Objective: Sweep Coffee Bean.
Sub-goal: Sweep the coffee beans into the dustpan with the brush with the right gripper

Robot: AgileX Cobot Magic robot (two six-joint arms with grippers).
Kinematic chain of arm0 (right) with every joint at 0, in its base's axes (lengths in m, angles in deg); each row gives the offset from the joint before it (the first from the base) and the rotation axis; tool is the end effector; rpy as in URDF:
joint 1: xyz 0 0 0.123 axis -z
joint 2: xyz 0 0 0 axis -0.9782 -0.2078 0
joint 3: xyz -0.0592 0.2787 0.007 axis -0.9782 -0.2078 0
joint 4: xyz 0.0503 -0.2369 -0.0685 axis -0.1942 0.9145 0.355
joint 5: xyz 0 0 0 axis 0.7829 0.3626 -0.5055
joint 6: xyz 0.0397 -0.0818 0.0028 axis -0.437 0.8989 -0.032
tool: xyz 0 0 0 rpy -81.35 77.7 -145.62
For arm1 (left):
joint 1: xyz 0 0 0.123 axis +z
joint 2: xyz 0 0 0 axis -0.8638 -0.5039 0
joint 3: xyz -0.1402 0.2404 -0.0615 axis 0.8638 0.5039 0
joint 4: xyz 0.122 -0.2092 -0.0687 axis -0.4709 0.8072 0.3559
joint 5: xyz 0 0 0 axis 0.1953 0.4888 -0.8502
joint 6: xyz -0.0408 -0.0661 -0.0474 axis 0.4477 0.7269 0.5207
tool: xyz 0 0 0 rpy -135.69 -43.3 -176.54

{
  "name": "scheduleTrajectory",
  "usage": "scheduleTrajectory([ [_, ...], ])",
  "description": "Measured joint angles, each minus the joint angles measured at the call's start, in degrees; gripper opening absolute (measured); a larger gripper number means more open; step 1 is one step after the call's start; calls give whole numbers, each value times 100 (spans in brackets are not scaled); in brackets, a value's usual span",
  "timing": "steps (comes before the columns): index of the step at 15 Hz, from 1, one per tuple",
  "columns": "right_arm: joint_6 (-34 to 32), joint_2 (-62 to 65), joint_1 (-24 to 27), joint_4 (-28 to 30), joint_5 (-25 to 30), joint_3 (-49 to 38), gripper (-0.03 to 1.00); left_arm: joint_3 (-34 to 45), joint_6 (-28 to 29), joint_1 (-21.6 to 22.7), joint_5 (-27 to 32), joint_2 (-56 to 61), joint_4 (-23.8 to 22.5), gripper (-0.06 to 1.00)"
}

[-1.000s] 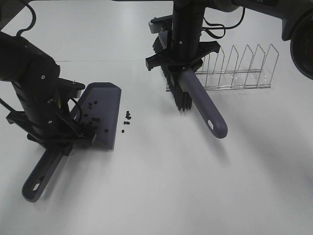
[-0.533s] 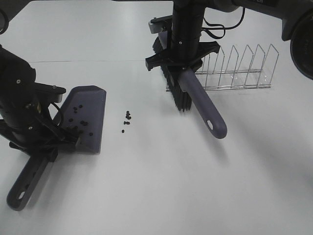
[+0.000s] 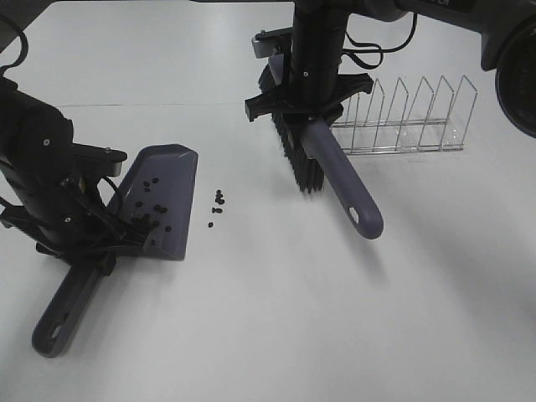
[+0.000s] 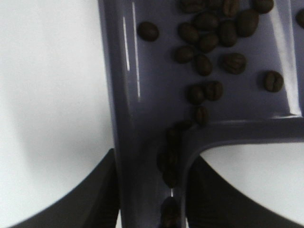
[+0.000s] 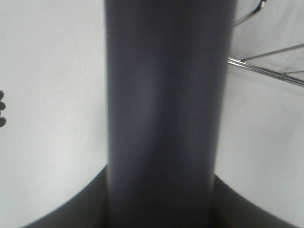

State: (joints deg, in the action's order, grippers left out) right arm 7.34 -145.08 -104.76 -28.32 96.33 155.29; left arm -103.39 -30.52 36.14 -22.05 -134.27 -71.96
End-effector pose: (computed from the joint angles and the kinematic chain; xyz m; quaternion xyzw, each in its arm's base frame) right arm 0.4522 0.2206 0.1664 -0.1476 0.9849 -0.0084 0.0904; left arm 0.3048 -0.1269 0.0914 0.0964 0.9940 0.0174 0.0482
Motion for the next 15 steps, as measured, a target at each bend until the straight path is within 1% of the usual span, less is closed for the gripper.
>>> scheduleTrajectory([
  [4, -74, 0, -309, 115, 0, 0, 28, 0, 0, 0, 0, 0, 0, 35],
  [8, -178, -57, -407, 189, 0, 0, 28, 0, -86, 0, 11, 0, 0, 35],
  [13, -178, -430, -607, 235, 34, 29, 28, 0, -132, 0, 11, 0, 0, 35],
  [15, -183, -481, -710, 132, 40, 69, 28, 0, -132, 0, 11, -6, 0, 35],
])
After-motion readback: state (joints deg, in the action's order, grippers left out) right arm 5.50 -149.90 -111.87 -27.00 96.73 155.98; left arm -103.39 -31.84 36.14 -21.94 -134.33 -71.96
